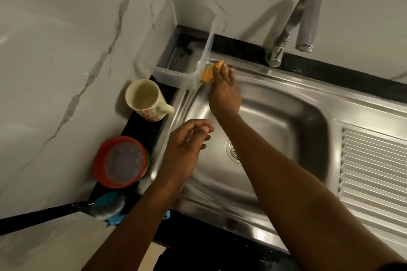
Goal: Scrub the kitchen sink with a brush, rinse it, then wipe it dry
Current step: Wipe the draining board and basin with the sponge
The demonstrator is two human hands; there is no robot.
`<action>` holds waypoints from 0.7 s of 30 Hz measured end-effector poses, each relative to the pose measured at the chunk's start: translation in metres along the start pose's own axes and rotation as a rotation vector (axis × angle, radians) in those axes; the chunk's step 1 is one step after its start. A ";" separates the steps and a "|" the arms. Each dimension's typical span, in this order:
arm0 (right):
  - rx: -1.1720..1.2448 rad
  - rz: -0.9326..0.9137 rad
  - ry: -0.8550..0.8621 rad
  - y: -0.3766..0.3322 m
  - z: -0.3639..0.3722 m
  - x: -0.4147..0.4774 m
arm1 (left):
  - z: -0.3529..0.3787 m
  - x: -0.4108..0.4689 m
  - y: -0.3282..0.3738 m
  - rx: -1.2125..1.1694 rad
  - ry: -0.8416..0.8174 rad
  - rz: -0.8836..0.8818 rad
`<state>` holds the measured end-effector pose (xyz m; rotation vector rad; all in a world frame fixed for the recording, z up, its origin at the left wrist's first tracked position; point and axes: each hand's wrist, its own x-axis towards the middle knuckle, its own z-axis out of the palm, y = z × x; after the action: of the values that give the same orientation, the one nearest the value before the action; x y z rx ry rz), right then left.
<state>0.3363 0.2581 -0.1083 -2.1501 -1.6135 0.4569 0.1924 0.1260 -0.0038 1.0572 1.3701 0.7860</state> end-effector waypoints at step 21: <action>0.436 -0.010 0.141 0.022 -0.039 0.019 | -0.017 0.100 0.066 1.090 0.216 0.682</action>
<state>0.3788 0.2662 -0.0866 -1.8037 -1.3048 0.5792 0.1938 0.2449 0.0210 2.4332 1.6625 0.6023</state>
